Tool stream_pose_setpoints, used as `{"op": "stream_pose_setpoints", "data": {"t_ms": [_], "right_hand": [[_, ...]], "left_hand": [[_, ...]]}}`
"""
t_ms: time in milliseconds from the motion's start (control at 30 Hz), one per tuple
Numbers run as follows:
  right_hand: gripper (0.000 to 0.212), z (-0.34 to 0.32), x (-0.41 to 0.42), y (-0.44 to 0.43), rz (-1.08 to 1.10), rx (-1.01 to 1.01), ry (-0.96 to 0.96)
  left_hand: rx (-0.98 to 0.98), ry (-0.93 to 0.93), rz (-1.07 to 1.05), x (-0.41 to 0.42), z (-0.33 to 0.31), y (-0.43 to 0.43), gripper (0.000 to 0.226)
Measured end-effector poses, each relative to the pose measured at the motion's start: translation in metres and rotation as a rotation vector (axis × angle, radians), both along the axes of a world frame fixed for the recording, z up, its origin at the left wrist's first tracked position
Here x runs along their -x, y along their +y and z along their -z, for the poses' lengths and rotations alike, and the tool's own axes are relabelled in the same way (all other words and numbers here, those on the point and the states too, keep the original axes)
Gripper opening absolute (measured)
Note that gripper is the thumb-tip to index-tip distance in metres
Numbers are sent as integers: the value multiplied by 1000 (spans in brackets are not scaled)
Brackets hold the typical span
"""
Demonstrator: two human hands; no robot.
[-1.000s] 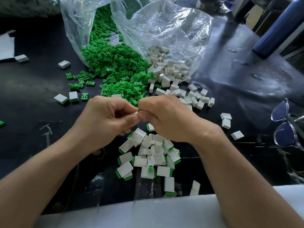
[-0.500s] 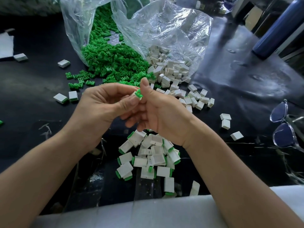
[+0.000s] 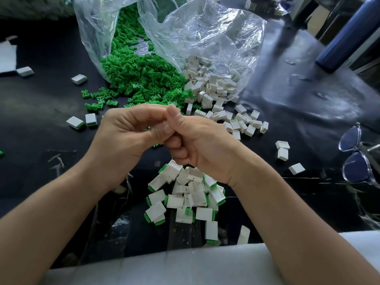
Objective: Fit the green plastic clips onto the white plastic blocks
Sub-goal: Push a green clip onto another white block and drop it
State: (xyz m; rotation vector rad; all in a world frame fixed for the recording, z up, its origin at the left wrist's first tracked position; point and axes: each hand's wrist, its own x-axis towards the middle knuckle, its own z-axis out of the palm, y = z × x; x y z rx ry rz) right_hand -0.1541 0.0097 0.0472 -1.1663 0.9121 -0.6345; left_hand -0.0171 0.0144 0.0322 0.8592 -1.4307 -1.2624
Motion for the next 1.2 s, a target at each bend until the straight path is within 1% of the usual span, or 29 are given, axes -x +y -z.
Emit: {"op": "stream_pose_setpoints", "data": {"t_ms": [167, 200, 233, 300, 400, 500, 567, 733, 833, 867, 967, 1133, 1200], "right_hand": [[60, 1, 3, -3, 18, -30, -25], [55, 1, 3, -3, 21, -34, -26], [44, 2, 3, -4, 20, -37, -29], [36, 2, 4, -4, 19, -36, -19], [36, 4, 6, -5, 18, -13, 7], [34, 6, 8, -5, 4, 6, 24], [35, 7, 8, -6, 2, 19, 39], [43, 7, 7, -3, -7, 120, 159], [54, 7, 6, -3, -7, 130, 196], [53, 7, 6, -3, 0, 130, 205], [36, 4, 2, -1, 19, 146, 227], [35, 6, -1, 0, 69, 192, 282], [32, 7, -2, -1, 81, 211, 304]], "left_hand": [[-70, 71, -17, 0, 2, -1, 16], [-93, 78, -8, -1, 3, -1, 14], [-117, 86, 0, -2, 3, -2, 13], [-154, 105, 7, -3, 3, -3, 18], [-185, 108, 20, -3, 2, -3, 21], [-209, 114, 32, -3, 1, -3, 18], [-217, 117, 34, -3, 0, -3, 22], [-225, 134, 43, -1, -2, -1, 21], [-243, 132, 23, -1, -1, -1, 24], [-250, 129, 16, 0, -1, -1, 25], [-273, 136, -1, 0, 0, -1, 27], [-284, 174, -5, 2, 0, -1, 26], [-282, 180, -8, 2, 0, -1, 25]]}}
